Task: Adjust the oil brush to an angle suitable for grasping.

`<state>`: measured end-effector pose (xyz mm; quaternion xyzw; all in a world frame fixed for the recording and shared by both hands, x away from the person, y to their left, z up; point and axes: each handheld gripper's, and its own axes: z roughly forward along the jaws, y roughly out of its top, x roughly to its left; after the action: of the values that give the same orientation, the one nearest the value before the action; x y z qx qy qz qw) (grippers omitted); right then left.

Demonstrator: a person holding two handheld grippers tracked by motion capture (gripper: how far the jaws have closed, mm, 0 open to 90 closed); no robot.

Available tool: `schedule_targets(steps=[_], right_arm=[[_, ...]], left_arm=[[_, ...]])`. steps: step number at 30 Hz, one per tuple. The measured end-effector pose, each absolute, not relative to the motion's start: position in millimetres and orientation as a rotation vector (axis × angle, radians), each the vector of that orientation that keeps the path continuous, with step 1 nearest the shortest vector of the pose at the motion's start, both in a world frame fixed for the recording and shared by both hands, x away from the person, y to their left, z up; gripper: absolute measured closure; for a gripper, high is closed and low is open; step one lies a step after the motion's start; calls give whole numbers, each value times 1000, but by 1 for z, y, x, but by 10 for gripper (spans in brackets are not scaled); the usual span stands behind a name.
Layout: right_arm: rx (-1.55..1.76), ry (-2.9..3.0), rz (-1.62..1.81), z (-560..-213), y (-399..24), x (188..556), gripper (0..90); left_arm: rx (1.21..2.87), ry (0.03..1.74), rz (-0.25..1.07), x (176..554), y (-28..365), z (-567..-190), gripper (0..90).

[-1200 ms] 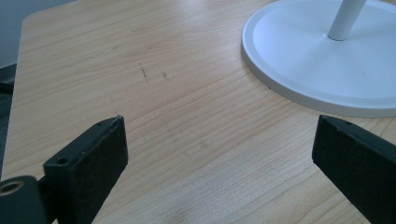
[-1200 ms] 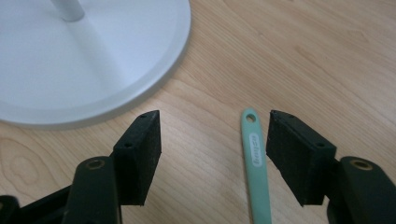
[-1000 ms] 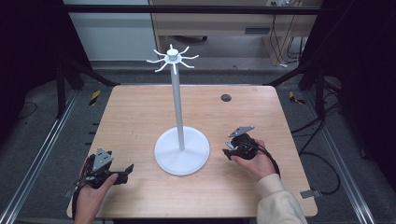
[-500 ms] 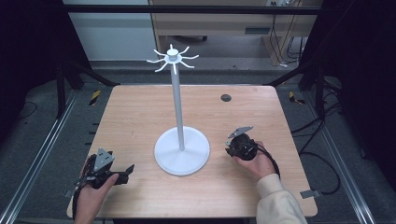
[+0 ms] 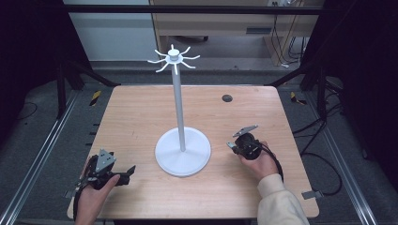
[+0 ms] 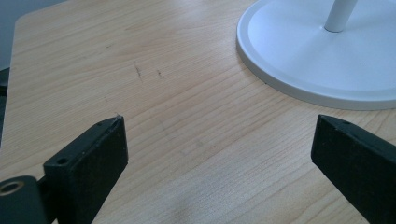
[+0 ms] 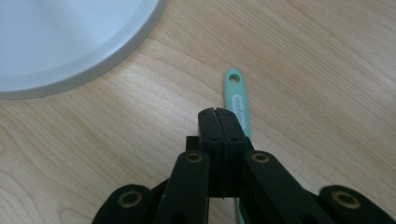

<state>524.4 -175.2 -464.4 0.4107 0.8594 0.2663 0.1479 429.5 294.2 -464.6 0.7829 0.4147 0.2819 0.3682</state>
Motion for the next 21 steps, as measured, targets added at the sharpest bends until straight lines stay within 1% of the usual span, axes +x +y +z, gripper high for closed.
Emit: schedule_targets(steps=[21], right_arm=[[1167,2498,656,-476,-170,530,900]], left_arm=[[2014,1063,719,430,293,-465,34]])
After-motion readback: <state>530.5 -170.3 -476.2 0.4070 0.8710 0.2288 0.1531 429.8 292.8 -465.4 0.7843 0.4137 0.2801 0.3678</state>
